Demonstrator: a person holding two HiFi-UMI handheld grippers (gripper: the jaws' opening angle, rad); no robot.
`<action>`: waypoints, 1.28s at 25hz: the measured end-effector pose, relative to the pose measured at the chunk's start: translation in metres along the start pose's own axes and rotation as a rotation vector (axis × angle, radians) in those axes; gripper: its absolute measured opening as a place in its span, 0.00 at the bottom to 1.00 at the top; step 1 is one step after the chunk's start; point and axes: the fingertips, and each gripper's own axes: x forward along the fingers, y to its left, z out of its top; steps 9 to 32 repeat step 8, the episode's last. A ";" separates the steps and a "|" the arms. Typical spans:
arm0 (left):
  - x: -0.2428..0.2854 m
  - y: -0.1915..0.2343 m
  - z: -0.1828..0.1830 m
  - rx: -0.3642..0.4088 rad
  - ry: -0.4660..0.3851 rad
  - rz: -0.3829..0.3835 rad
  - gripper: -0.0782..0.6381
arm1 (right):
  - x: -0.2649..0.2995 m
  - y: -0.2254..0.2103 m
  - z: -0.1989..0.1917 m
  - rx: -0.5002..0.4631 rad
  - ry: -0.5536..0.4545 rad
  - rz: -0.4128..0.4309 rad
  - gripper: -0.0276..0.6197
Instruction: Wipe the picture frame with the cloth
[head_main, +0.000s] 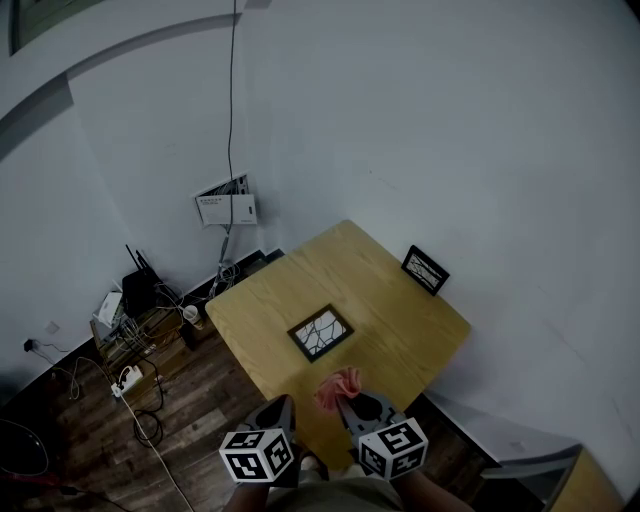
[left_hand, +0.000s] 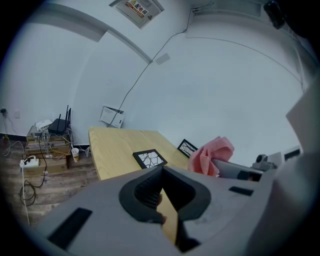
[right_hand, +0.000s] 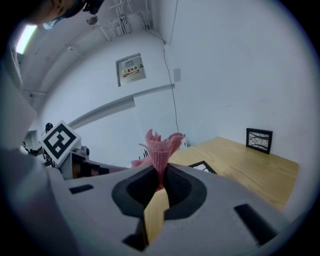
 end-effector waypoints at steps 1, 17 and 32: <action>0.000 0.000 0.000 0.001 0.000 0.000 0.11 | 0.000 0.000 0.000 -0.002 -0.001 0.000 0.07; 0.004 -0.001 0.000 0.010 0.006 0.000 0.11 | 0.002 -0.002 0.001 0.001 -0.011 -0.002 0.07; 0.004 -0.001 0.000 0.010 0.006 0.000 0.11 | 0.002 -0.002 0.001 0.001 -0.011 -0.002 0.07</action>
